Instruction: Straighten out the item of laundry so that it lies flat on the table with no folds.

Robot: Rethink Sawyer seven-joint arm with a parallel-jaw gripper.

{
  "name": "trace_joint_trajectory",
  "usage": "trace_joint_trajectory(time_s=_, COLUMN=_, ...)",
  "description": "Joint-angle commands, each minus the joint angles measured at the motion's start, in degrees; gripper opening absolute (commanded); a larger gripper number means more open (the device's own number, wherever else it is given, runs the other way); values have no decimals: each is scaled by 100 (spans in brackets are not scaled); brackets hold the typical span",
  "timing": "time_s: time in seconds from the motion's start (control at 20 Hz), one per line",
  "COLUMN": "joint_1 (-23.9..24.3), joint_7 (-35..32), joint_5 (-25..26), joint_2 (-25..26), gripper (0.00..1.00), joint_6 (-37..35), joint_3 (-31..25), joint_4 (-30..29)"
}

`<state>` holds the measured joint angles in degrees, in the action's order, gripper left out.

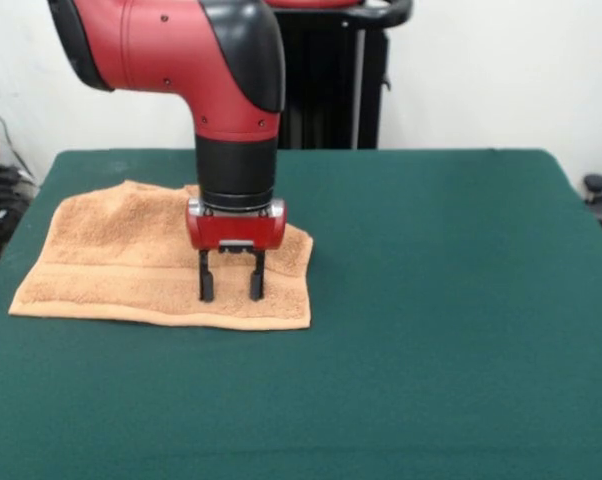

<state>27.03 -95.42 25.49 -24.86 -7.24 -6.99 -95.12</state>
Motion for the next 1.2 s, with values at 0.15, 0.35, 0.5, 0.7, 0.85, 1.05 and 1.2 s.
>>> trace_joint_trajectory(time_s=0.15, joint_1=-225, joint_7=199, joint_5=110, joint_2=1405, gripper=100, joint_6=-686, joint_3=-826, joint_4=1229)
trace_joint_trajectory(time_s=0.35, joint_1=-273, joint_7=75, joint_5=376, joint_2=1420, gripper=100, joint_6=-244, joint_3=-749, joint_4=1180)
trace_joint_trajectory(time_s=0.5, joint_1=-198, joint_7=-253, joint_5=769, joint_2=1550, gripper=100, joint_6=1165, joint_3=-824, joint_4=1026)
trace_joint_trajectory(time_s=0.7, joint_1=-490, joint_7=-558, joint_5=882, joint_2=1825, gripper=100, joint_6=2845, joint_3=-487, joint_4=1107)
trace_joint_trajectory(time_s=0.85, joint_1=-809, joint_7=-605, joint_5=617, joint_2=1957, gripper=100, joint_6=3418, joint_3=-120, joint_4=1203)
trace_joint_trajectory(time_s=1.05, joint_1=-875, joint_7=-517, joint_5=470, joint_2=2147, gripper=100, joint_6=4332, joint_3=6, joint_4=1290)
trace_joint_trajectory(time_s=1.2, joint_1=-882, joint_7=-654, joint_5=442, joint_2=2244, gripper=100, joint_6=4459, joint_3=51, joint_4=1349)
